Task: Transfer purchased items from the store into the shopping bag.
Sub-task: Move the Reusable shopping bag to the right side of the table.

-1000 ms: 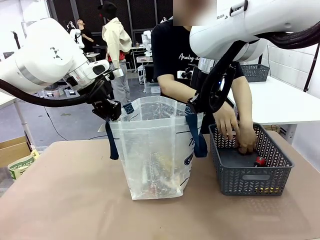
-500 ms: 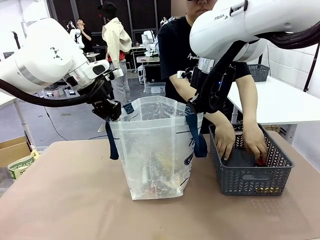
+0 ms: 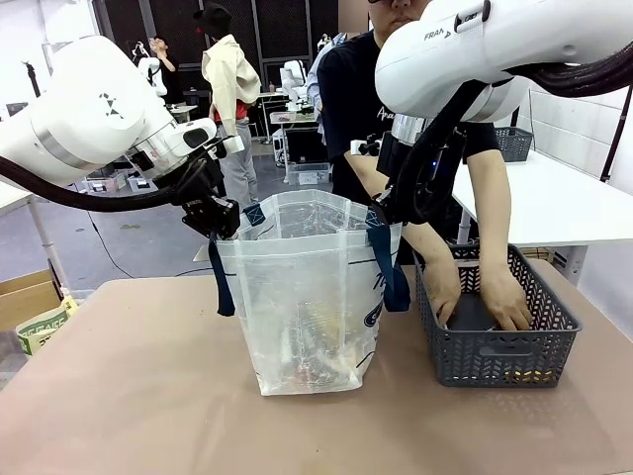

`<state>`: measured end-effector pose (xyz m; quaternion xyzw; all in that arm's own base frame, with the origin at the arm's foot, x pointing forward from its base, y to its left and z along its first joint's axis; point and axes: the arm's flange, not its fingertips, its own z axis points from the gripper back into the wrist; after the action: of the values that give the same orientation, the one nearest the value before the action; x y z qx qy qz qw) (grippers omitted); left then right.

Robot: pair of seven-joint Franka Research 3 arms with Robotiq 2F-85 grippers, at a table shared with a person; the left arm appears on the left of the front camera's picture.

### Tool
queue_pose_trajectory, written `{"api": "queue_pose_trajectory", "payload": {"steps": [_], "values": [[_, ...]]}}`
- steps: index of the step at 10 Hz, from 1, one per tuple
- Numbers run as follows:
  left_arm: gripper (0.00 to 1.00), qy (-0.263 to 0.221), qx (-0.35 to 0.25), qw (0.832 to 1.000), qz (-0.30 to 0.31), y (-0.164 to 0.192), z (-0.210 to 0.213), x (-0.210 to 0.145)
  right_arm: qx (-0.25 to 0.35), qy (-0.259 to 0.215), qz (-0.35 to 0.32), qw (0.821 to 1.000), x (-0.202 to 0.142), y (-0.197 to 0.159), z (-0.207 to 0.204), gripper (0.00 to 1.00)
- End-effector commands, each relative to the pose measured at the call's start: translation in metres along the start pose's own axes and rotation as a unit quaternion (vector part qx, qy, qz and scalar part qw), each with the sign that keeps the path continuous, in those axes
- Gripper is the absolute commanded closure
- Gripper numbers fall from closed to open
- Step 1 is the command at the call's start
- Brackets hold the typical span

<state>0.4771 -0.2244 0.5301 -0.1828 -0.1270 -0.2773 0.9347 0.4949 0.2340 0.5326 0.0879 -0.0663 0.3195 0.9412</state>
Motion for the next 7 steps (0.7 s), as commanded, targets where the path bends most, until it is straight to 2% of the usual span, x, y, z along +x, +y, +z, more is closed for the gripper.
{"api": "queue_pose_trajectory", "payload": {"steps": [1,7], "values": [[1.0,-0.002,0.004,1.0,0.001,0.0002,0.0014,0.0006,0.0,0.0,-0.001,1.0,-0.0004,-0.001,-0.0003,1.0],[1.0,-0.002,0.004,1.0,0.001,0.0002,0.0014,0.0006,0.0,0.0,-0.001,1.0,-0.0004,-0.001,-0.0003,1.0]]}}
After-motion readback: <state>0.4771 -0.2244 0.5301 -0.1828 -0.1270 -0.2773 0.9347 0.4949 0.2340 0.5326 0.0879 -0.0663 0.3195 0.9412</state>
